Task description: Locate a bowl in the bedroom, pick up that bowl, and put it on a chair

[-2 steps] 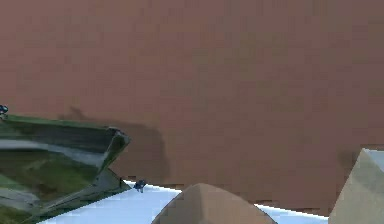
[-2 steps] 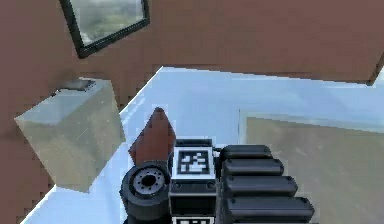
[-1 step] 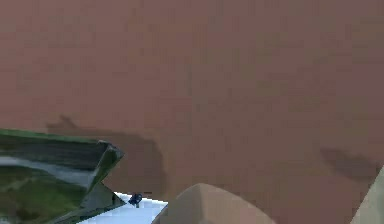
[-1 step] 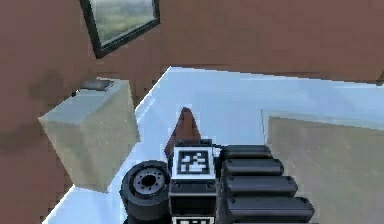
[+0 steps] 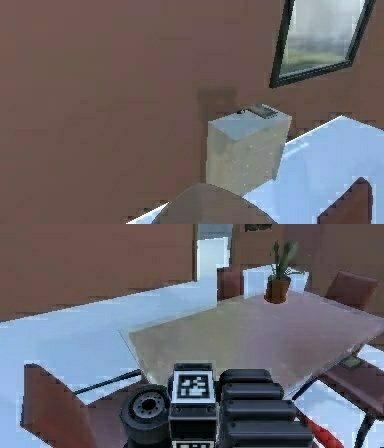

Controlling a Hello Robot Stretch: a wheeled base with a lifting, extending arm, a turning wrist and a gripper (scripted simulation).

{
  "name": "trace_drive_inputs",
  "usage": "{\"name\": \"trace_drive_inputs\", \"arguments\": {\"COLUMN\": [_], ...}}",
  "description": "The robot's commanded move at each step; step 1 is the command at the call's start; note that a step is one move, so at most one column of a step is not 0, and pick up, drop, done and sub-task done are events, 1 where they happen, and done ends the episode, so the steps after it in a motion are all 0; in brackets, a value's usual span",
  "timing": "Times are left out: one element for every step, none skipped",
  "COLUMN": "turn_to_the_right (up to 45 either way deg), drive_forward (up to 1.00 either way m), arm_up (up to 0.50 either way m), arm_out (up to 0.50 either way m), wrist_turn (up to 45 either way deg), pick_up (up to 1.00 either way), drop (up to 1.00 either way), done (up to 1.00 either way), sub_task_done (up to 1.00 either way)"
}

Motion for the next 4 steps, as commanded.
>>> {"name": "trace_drive_inputs", "arguments": {"turn_to_the_right": [24.0,0.0,45.0,45.0], "drive_forward": [0.0,0.15,0.0,0.0], "arm_up": [0.0,0.0,0.0,0.0], "arm_out": [0.0,0.0,0.0,0.0], "wrist_turn": [0.0,0.0,0.0,0.0], "pick_up": [0.0,0.0,0.0,0.0], "drop": [0.0,0.0,0.0,0.0], "done": [0.0,0.0,0.0,0.0], "sub_task_done": [0.0,0.0,0.0,0.0]}}
